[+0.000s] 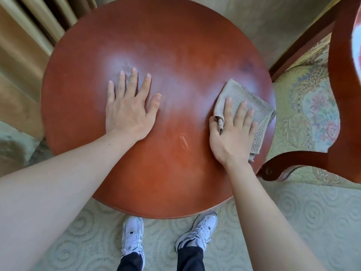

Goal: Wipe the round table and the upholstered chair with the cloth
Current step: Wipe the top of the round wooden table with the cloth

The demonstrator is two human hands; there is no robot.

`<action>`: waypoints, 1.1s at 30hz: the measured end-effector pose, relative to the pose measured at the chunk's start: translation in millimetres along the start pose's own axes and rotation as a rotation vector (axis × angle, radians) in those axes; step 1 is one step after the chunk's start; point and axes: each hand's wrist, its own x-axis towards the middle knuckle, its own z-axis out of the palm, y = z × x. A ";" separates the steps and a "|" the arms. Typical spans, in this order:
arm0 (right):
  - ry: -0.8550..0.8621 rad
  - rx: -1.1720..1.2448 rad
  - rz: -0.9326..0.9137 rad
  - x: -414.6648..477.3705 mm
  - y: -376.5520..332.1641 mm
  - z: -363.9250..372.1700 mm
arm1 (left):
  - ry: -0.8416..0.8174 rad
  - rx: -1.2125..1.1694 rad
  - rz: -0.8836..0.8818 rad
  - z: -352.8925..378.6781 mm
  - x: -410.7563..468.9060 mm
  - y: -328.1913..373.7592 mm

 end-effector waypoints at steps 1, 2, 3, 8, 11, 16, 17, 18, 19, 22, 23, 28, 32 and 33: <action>0.002 -0.002 0.010 -11.8 -3.4 2.9 | -0.003 0.000 0.001 -0.9 -0.3 0.5; -0.002 0.002 0.021 -22.4 -8.2 5.7 | -0.005 -0.001 0.003 -1.5 -0.8 1.1; -0.009 0.012 0.032 -32.5 -13.5 8.4 | -0.007 -0.004 0.003 -2.1 -1.5 1.4; -0.021 0.079 0.044 -76.8 -49.0 22.1 | -0.003 -0.015 0.007 -3.1 -2.5 2.1; -0.016 0.109 0.045 -85.7 -64.9 28.2 | 0.004 -0.015 0.014 -2.6 -3.1 1.3; 0.033 0.116 -0.002 -61.8 -69.9 28.3 | 0.004 -0.025 0.017 -1.6 -1.3 0.4; 0.036 0.121 -0.021 -50.6 -71.7 27.4 | -0.001 -0.029 0.018 -1.7 -1.5 0.7; 0.040 0.119 -0.042 -37.6 -74.0 26.1 | -0.006 -0.031 0.019 -1.8 -1.7 1.3; 0.043 0.115 -0.063 -23.5 -76.9 24.2 | -0.008 -0.029 0.020 -2.1 -1.9 1.5; 0.046 0.075 -0.118 18.9 -82.8 17.6 | -0.018 -0.017 0.019 -3.2 -2.4 2.0; 0.046 0.059 -0.134 32.4 -84.1 15.6 | -0.020 -0.017 0.018 -3.6 -2.2 1.8; 0.007 0.068 -0.199 87.3 -86.6 6.4 | -0.027 -0.021 0.012 -3.4 -2.5 -0.2; -0.017 0.045 -0.249 117.3 -87.4 -2.6 | -0.032 -0.006 0.014 -2.9 1.2 -0.3; -0.034 0.045 -0.258 123.6 -88.3 -5.4 | -0.030 -0.002 0.013 -2.6 2.0 -0.4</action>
